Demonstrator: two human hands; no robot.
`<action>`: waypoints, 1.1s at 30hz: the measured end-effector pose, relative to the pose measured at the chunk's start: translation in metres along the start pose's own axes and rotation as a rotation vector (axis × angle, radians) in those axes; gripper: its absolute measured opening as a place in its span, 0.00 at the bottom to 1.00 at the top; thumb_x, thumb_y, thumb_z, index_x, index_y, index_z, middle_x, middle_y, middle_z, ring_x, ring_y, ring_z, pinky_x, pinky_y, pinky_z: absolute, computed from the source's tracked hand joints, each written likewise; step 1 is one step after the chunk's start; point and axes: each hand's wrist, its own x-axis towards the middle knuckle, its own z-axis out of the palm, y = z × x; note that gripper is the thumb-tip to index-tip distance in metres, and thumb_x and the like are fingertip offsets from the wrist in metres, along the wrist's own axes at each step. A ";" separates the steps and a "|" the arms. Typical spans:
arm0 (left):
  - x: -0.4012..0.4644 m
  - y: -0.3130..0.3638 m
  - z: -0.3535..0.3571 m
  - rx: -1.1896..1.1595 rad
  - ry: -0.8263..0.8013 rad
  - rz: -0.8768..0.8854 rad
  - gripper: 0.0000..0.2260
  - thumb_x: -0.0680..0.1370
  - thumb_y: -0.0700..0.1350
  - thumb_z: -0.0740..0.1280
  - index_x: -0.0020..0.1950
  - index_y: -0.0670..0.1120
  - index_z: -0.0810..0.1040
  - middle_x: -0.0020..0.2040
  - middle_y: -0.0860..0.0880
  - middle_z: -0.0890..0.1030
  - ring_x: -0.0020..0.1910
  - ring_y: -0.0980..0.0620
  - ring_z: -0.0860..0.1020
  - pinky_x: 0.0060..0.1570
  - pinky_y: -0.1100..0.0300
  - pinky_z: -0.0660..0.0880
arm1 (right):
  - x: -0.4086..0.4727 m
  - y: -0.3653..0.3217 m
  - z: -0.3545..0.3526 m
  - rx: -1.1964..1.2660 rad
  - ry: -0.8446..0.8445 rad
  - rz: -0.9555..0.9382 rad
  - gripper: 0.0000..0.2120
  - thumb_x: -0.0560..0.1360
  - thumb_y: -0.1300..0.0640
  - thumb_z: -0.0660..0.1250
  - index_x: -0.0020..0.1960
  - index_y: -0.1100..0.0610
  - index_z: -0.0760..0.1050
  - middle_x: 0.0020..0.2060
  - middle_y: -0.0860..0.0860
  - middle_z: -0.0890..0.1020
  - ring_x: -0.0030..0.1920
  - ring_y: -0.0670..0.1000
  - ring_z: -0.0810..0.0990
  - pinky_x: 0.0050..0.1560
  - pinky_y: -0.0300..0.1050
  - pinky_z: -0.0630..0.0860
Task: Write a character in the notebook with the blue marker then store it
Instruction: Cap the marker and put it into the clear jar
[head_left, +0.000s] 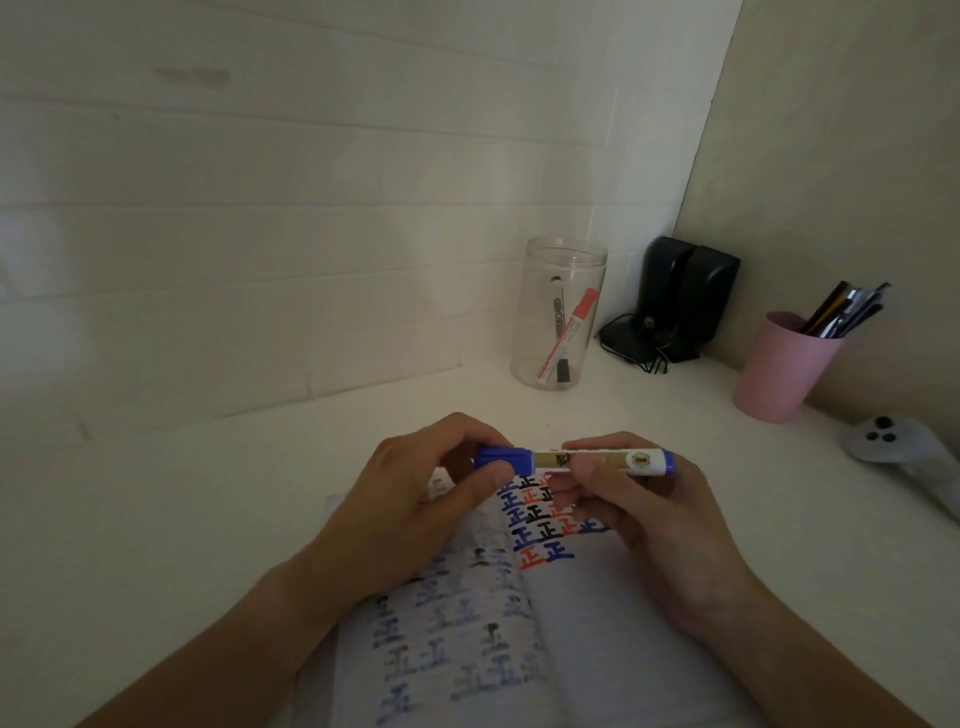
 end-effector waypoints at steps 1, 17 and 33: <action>0.000 0.002 0.000 -0.107 0.001 -0.046 0.10 0.78 0.53 0.67 0.54 0.50 0.81 0.40 0.55 0.85 0.36 0.55 0.82 0.39 0.67 0.76 | 0.000 -0.001 -0.001 0.021 -0.017 -0.002 0.15 0.66 0.55 0.76 0.49 0.63 0.85 0.40 0.63 0.88 0.39 0.57 0.87 0.41 0.44 0.83; -0.004 0.019 0.008 -0.824 0.086 -0.260 0.10 0.75 0.43 0.68 0.39 0.36 0.81 0.24 0.45 0.78 0.18 0.50 0.72 0.23 0.64 0.74 | -0.010 -0.019 0.007 -0.043 -0.056 -0.220 0.10 0.66 0.63 0.75 0.46 0.65 0.85 0.39 0.62 0.88 0.39 0.60 0.88 0.39 0.46 0.84; -0.001 0.016 -0.001 -0.645 0.099 -0.128 0.12 0.73 0.39 0.71 0.55 0.38 0.83 0.34 0.45 0.87 0.30 0.48 0.85 0.39 0.61 0.82 | -0.016 -0.013 0.015 -0.186 -0.150 -0.089 0.13 0.65 0.60 0.78 0.47 0.63 0.82 0.38 0.61 0.88 0.33 0.58 0.85 0.36 0.50 0.82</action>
